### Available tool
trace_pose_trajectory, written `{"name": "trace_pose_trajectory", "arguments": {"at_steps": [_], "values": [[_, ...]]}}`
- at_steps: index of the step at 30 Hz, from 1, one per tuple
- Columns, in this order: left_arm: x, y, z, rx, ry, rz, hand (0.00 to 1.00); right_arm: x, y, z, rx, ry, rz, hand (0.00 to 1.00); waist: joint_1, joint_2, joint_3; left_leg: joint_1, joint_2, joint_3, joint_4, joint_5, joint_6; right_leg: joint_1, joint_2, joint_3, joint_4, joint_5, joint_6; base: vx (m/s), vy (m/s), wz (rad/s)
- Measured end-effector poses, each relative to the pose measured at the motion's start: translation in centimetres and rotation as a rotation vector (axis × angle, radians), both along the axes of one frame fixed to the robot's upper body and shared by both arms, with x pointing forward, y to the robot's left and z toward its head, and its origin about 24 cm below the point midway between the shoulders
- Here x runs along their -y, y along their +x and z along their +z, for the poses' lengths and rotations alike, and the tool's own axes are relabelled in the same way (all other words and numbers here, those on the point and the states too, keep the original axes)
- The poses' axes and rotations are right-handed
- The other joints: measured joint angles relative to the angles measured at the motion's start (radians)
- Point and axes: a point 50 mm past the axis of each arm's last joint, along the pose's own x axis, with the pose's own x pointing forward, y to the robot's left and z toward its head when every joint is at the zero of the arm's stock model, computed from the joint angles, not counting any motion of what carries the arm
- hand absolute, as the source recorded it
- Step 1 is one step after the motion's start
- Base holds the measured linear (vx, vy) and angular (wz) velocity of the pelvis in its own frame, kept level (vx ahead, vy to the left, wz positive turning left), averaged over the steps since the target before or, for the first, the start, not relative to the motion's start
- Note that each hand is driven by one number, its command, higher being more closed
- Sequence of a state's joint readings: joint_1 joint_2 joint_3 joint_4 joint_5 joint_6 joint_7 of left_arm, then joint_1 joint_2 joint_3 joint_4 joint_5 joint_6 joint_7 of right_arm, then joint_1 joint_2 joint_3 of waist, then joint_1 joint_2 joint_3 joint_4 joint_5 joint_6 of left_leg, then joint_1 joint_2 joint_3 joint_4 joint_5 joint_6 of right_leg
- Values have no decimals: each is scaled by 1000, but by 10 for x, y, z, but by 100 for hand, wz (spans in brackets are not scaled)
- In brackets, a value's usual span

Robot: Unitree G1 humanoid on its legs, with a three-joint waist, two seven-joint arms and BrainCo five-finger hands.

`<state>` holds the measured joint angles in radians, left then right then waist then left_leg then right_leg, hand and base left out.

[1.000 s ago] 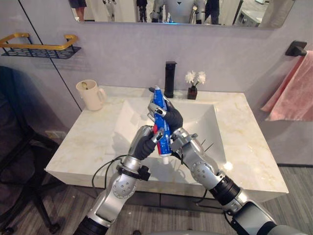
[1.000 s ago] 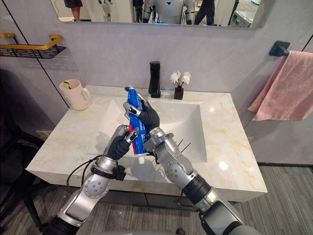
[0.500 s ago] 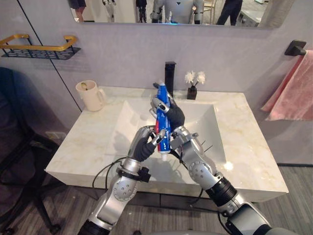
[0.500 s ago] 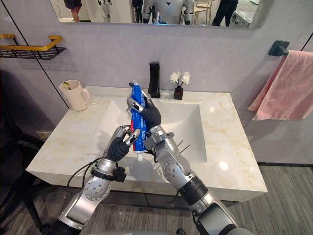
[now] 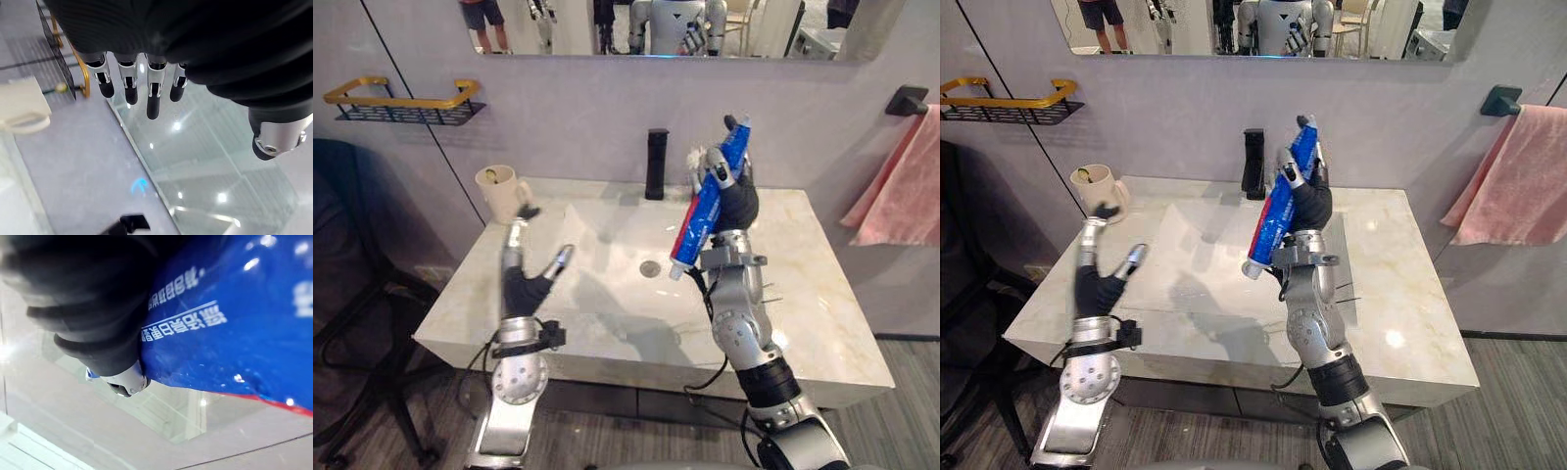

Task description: Organize washtable

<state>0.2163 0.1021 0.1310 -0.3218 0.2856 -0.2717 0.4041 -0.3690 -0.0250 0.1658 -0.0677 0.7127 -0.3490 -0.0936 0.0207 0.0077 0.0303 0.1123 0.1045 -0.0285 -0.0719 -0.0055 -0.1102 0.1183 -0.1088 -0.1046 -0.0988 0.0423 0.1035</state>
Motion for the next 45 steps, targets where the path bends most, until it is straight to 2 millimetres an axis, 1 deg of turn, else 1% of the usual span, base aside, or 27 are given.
{"name": "trace_pose_trajectory", "arguments": {"at_steps": [1,3,6,7,9,10,12,14,15,16,18,19,21,24,26,28,29,31,33,34,35,36,38,40,41,42,45], "values": [[-5,-3,-1,-2,-8,33,0,3,-1,-1,-2,-2,-14,100,3,0,0,0,0,-1,0,0,0,0,0,-1,0,-1,0,-38,-4,6],[-28,-16,-6,-1,-82,160,0,16,-7,-5,-5,4,-69,100,22,0,0,0,0,-2,-3,0,0,-1,0,-4,0,-4,-2,-9,-3,2],[-52,-35,-17,-6,-169,309,0,27,-9,-10,-21,-7,-128,100,26,0,0,0,0,-13,-11,2,-3,0,0,-14,0,-8,-1,-7,-10,11],[-63,-44,-27,-25,-214,376,0,32,-9,-12,-31,-5,-151,100,26,0,0,-1,0,-21,-20,8,-2,0,0,-23,0,-10,-1,-2,-12,18],[-75,-53,-45,-68,-300,449,0,40,-10,-15,-47,4,-184,100,37,-1,0,-7,0,-28,-20,9,-3,2,0,-30,0,-12,1,6,-11,12],[-79,-58,-58,-98,-365,481,0,46,-11,-17,-54,3,-210,100,50,-1,0,-7,0,-29,-20,9,-3,6,-1,-31,0,-12,2,10,-7,6],[-81,-71,-83,-179,-453,533,0,48,-12,-17,-54,-13,-233,100,51,-2,0,-9,-3,-49,-20,9,-2,15,-3,-50,0,-17,9,1,-9,22],[-79,-80,-109,-280,-527,558,0,52,-12,-17,-51,-16,-253,100,52,-3,0,-11,-5,-55,-20,9,-3,17,-5,-64,0,-21,11,-23,-9,20],[-78,-83,-118,-314,-546,562,0,53,-13,-16,-49,-16,-255,100,54,-3,0,-14,-5,-58,-20,9,-3,17,-5,-67,0,-22,10,-26,-3,12],[-76,-87,-131,-376,-571,571,0,53,-14,-15,-41,-15,-255,100,52,-4,1,-21,-6,-68,-20,9,-3,17,-6,-77,0,-23,10,-18,-10,23],[-65,-101,-167,-559,-640,570,0,53,-16,-11,-20,-27,-267,100,53,-7,2,-31,-10,-82,-20,11,-5,14,-9,-90,0,-25,12,-19,-7,20],[-60,-106,-178,-625,-661,566,0,54,-16,-11,-19,-35,-276,100,54,-9,2,-31,-12,-86,-20,11,-5,15,-11,-94,0,-27,13,-21,1,12],[-49,-113,-197,-745,-695,528,0,55,-16,-10,-17,-39,-290,100,53,-15,3,-35,-17,-102,-20,12,-4,16,-15,-111,0,-32,16,-22,-1,20],[-34,-126,-218,-892,-723,486,0,54,-17,-9,-11,-62,-313,100,54,-22,6,-39,-18,-105,-20,12,-4,15,-16,-116,0,-34,17,-2,0,7],[-21,-132,-231,-1017,-706,402,0,54,-17,-8,-3,-92,-330,100,69,-27,6,-51,-19,-112,-8,15,1,16,-15,-119,0,-34,17,14,-4,6],[-9,-133,-239,-1104,-683,322,0,54,-17,-6,1,-99,-342,100,75,-31,9,-64,-20,-124,4,15,1,16,-15,-130,0,-34,17,-6,-10,15],[-3,-132,-242,-1138,-679,277,0,53,-15,-2,15,-106,-346,100,76,-32,12,-70,-19,-134,5,15,1,16,-13,-138,0,-34,17,-46,-18,18],[-2,-131,-244,-1167,-653,236,0,51,-12,8,50,-129,-351,100,81,-36,17,-75,-18,-137,9,15,0,16,-11,-143,0,-35,15,-53,-16,11],[-4,-130,-245,-1190,-621,212,0,46,-9,23,103,-145,-358,100,89,-38,20,-80,-17,-141,10,15,0,14,-11,-147,0,-35,15,-39,-7,7],[-3,-127,-246,-1202,-614,186,0,45,-7,34,139,-158,-378,100,101,-40,22,-83,-18,-146,9,15,0,13,-11,-151,0,-35,15,-37,-7,14],[-4,-125,-245,-1205,-598,168,0,43,-2,45,172,-173,-396,100,105,-47,27,-87,-19,-158,9,16,-1,13,-11,-163,0,-36,15,-36,-9,20],[-5,-124,-245,-1207,-588,162,0,42,0,51,189,-175,-399,100,105,-51,29,-90,-19,-163,9,17,-3,13,-10,-170,0,-36,14,-31,-13,22],[-7,-121,-244,-1213,-561,141,0,36,9,78,254,-180,-426,100,126,-68,38,-113,-17,-176,10,22,-8,-2,-6,-178,0,-36,13,-29,-14,15],[-7,-118,-243,-1215,-550,114,0,33,13,95,296,-193,-452,100,136,-77,47,-127,-18,-191,9,29,-9,-7,-6,-195,0,-36,13,9,-17,21],[-9,-116,-243,-1213,-539,104,0,32,16,109,325,-206,-478,100,160,-86,52,-142,-18,-199,9,36,-10,-19,-5,-201,0,-36,13,12,-15,18],[-8,-114,-242,-1211,-535,98,0,31,17,115,337,-213,-489,100,163,-89,56,-146,-18,-203,10,36,-10,-20,-4,-203,0,-36,13,15,-16,23],[-10,-108,-240,-1205,-509,77,0,26,25,147,385,-241,-551,100,192,-100,84,-178,-19,-225,18,39,-12,-35,-1,-228,0,-36,13,9,-20,18]]}}
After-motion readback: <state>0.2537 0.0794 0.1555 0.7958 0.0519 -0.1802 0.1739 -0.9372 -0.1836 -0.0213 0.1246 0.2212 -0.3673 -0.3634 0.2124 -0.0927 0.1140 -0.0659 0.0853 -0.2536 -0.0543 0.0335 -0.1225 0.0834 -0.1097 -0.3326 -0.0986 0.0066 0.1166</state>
